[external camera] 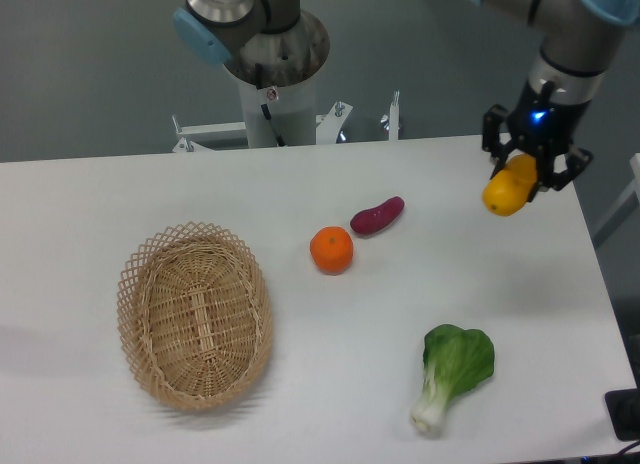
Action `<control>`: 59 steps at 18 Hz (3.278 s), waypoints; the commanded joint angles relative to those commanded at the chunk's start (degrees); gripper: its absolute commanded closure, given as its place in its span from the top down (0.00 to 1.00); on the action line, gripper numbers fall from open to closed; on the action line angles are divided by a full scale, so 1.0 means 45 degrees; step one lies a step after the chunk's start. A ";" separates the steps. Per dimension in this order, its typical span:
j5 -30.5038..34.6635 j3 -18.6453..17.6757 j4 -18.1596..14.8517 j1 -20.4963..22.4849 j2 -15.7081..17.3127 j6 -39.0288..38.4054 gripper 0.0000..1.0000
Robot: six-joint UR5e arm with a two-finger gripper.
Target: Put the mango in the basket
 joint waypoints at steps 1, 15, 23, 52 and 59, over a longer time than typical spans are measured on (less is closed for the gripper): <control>-0.0019 -0.0117 0.0156 -0.0371 0.0001 -0.0663 0.53; 0.0293 -0.1583 0.3263 -0.5840 -0.0662 -0.8577 0.53; 0.2422 -0.2150 0.5451 -0.8244 -0.1874 -1.1312 0.53; 0.3008 -0.0706 0.5686 -0.8619 -0.2500 -1.2116 1.00; 0.2891 -0.0626 0.4459 -0.6023 -0.0979 -0.9815 1.00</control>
